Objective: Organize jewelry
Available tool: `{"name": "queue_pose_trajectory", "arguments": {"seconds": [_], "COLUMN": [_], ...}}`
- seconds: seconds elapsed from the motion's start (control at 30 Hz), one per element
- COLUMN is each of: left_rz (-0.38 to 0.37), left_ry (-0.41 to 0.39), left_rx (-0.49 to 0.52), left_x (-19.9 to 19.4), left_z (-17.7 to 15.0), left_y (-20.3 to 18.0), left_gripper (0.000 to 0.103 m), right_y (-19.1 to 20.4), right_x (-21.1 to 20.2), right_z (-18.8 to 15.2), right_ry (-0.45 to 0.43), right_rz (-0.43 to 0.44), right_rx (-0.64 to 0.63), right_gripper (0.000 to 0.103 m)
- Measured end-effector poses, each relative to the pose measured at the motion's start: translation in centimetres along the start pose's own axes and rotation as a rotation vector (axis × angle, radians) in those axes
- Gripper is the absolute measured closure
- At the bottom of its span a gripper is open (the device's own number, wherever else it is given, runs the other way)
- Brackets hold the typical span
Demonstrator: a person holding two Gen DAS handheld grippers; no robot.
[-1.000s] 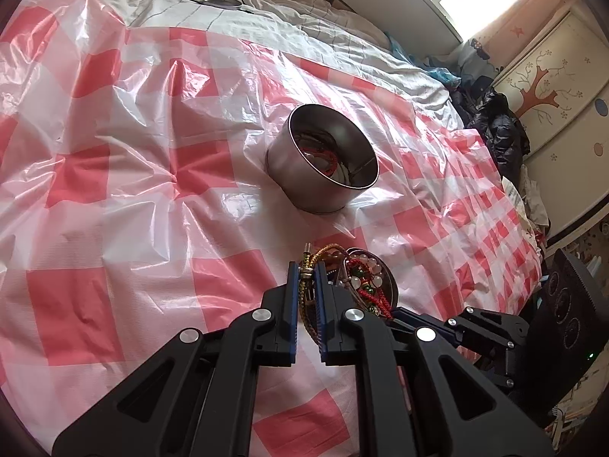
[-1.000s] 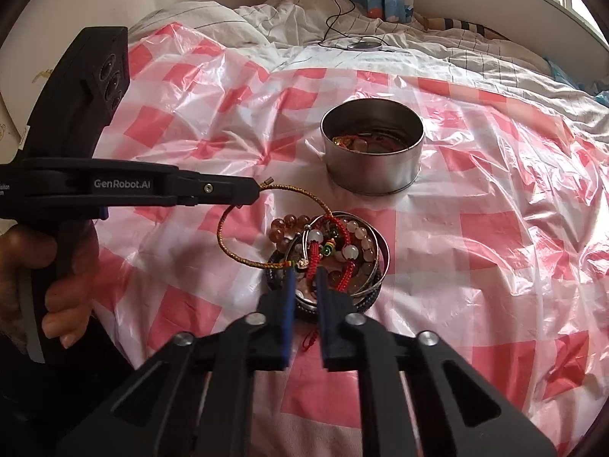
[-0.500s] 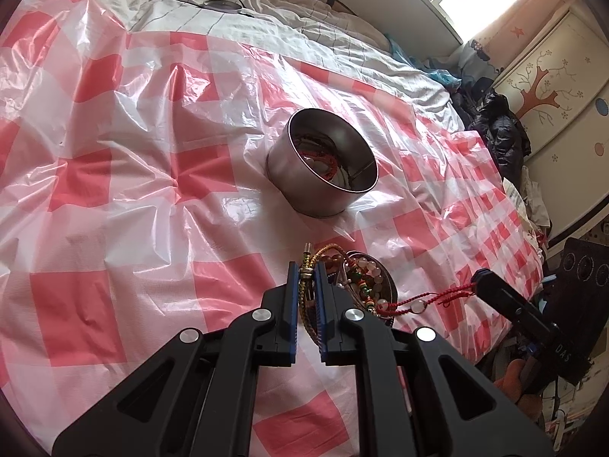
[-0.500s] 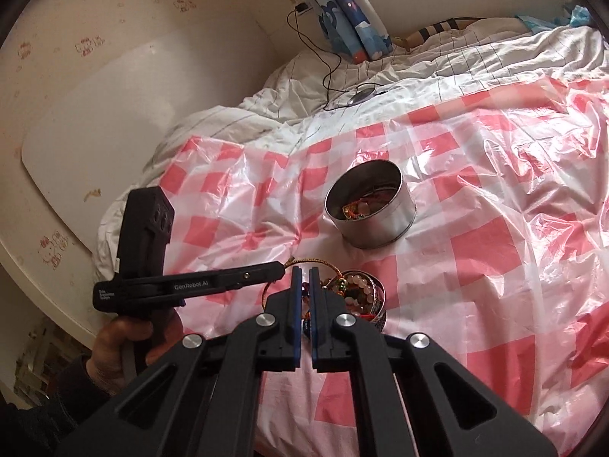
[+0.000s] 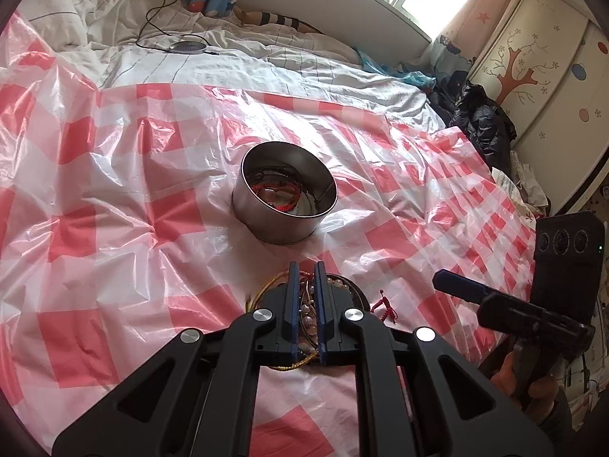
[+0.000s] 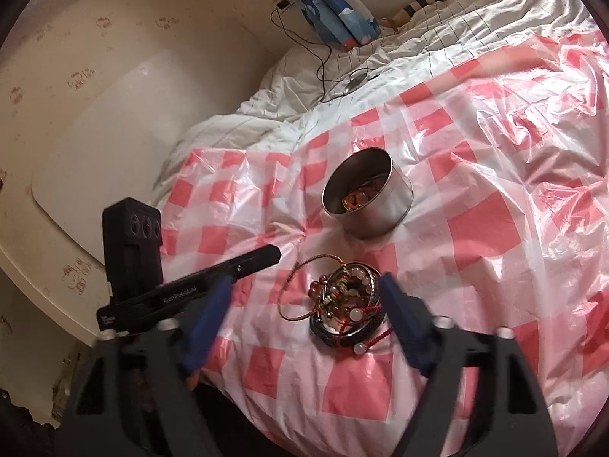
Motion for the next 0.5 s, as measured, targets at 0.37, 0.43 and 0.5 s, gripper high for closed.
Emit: {"name": "queue_pose_trajectory", "arguments": {"seconds": [0.37,0.43,0.5], "left_rz": [0.066,0.058,0.048], "left_ry": [0.086,0.105,0.126], "left_rx": [-0.093,-0.144,-0.175], "left_x": [2.1,3.1,4.1], "left_z": [-1.1,-1.4,-1.7], "left_y": [2.6,3.7,4.4], "left_gripper": [0.096,0.096,0.095], "right_y": [-1.6,-2.3,-2.1], "right_x": [6.0,7.1,7.1], "right_z": [-2.1,-2.1,-2.4], "right_ry": [0.224,0.28,0.29], "right_rz": [-0.3,-0.291,-0.287], "right_rx": [-0.213,-0.177,-0.191], "right_gripper": [0.012,0.012,0.013]}}
Point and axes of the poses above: each gripper's, at about its wrist camera, not at the fingertips, and x roughly the way its jaws point, y to its left, z to its top, the point moved 4 cm from there along x, roughly the way its jaws point, and after that the axes turned 11 degrees about x, right-handed, at the moved point
